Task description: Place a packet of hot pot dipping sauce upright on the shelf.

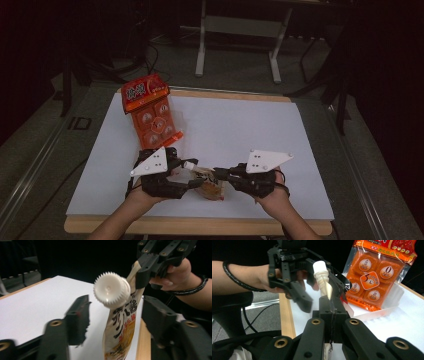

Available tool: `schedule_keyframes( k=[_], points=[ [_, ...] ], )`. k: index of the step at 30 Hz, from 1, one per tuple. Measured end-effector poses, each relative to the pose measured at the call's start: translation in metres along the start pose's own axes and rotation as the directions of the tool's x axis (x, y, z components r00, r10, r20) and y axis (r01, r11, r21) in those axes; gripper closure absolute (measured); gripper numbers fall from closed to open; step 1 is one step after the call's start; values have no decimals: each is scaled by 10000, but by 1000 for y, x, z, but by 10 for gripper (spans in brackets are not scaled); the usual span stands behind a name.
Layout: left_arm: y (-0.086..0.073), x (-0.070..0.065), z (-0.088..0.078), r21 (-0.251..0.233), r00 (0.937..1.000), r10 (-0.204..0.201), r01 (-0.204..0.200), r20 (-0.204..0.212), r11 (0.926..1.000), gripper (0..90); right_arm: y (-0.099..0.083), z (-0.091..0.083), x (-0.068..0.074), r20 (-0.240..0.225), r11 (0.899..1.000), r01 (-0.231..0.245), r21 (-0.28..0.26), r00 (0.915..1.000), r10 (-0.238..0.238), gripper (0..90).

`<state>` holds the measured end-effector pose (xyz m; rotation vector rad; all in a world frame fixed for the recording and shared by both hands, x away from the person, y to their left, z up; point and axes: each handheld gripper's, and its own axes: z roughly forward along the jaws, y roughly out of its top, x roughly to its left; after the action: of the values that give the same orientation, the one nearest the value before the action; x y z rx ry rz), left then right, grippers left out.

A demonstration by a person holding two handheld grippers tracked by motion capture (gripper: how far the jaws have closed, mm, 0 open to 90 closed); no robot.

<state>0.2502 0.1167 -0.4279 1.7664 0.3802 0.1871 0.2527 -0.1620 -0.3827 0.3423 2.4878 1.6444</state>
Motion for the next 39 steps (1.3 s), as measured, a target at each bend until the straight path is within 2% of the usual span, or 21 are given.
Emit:
schedule_keyframes(
  k=[6, 9, 11, 14, 18, 20, 23, 26, 28, 30, 32, 33, 35, 36, 37, 39],
  points=[
    [1, -2, 4, 152, 9995, 292, -294, 145, 9995, 595, 0, 1, 0, -51, 10000, -26, -50, 10000, 26, 897],
    [1, -2, 6, 273, 9991, 428, -429, 30, 9987, 698, 0, 1, 0, -58, 10000, 21, 8, 10000, -20, 897],
    [1, 0, 6, 273, 9991, 365, -371, 219, 9989, 750, 0, 1, 0, -26, 10000, 26, 1, 10000, -26, 897],
    [1, 0, 8, 409, 9991, 263, -276, 335, 9988, 798, -1, 1, -3, -41, 9999, -138, 26, 9999, 138, 896],
    [3, 1, 8, 374, 9972, 466, -488, 591, 9981, 851, -2, -1, -6, -41, 9996, -272, -11, 9996, 272, 894],
    [6, 1, 8, 335, 9972, 312, -336, 685, 9989, 863, -2, -3, -7, -83, 9995, -314, -47, 9995, 313, 888],
    [11, 0, 8, 329, 9966, 499, -522, 655, 9981, 874, 0, -7, -7, -42, 9994, -300, -167, 9995, 299, 856],
    [19, 0, 7, 331, 9952, 725, -748, 662, 9967, 878, 3, -11, -9, 71, 9987, -341, -371, 9994, 344, 801],
    [23, 1, 5, 301, 9943, 923, -940, 525, 9951, 879, 4, -15, -10, 197, 9980, -337, -532, 9992, 348, 758],
    [27, 4, 2, 302, 9956, 864, -875, 355, 9957, 879, 4, -20, -12, 488, 9976, -335, -611, 9981, 365, 709],
    [28, 4, 1, 276, 9950, 968, -975, 264, 9949, 880, 3, -22, -14, 537, 9971, -421, -638, 9975, 455, 688],
    [31, 8, -4, 120, 9953, 967, -968, 88, 9952, 880, 0, -28, -18, 754, 9947, -671, -775, 9945, 730, 605],
    [34, 11, -7, -6, 9949, 1007, -1007, -10, 9949, 880, -2, -32, -21, 894, 9935, -765, -839, 9925, 840, 520],
    [34, 11, -7, -6, 9949, 1007, -1007, -10, 9949, 881, -2, -32, -21, 894, 9935, -765, -839, 9925, 840, 520],
    [34, 11, -7, -6, 9949, 1007, -1007, -10, 9949, 881, -2, -33, -22, 1010, 9925, -800, -925, 9909, 893, 479],
    [42, 19, -13, -257, 9936, 1094, -1101, -273, 9936, 881, -5, -39, -25, 1292, 9891, -856, -1199, 9865, 1010, 354]
  ],
)
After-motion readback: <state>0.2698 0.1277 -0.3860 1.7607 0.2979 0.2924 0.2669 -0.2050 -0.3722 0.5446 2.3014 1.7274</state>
